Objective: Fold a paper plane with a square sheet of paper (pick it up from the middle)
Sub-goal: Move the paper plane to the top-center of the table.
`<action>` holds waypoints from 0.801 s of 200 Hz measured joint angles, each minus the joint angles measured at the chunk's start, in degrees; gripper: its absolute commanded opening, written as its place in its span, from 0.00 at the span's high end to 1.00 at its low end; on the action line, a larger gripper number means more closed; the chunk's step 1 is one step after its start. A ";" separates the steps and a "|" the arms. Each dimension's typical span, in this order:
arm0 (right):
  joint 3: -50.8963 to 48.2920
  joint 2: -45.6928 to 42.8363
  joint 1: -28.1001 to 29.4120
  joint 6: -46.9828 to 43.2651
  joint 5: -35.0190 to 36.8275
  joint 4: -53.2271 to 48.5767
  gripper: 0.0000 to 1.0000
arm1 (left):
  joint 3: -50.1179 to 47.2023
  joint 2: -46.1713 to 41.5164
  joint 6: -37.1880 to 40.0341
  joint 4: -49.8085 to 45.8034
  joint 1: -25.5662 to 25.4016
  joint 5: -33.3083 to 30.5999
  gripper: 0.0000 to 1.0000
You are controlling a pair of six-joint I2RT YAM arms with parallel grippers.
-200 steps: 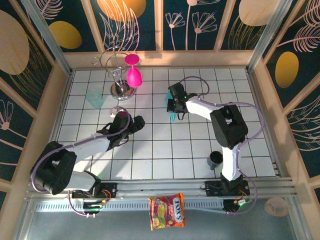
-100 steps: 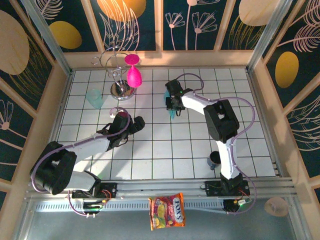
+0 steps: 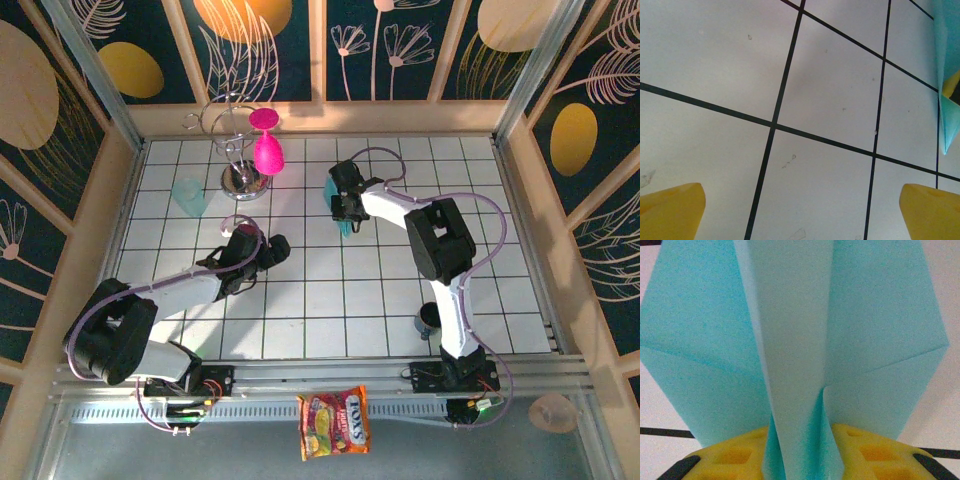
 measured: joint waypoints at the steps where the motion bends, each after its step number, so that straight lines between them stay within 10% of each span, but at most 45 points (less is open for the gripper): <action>1: 0.00 0.00 0.02 0.00 0.07 0.02 0.63 | 0.00 0.00 0.00 0.00 0.00 0.00 0.01; 101: 0.15 0.15 0.42 0.04 2.91 1.68 0.63 | 2.78 -0.13 0.85 -2.56 0.00 -0.94 0.01; 160: -4.39 -14.25 -2.51 1.22 1.33 1.60 0.41 | 9.70 -5.40 6.14 -6.27 1.18 -10.05 0.01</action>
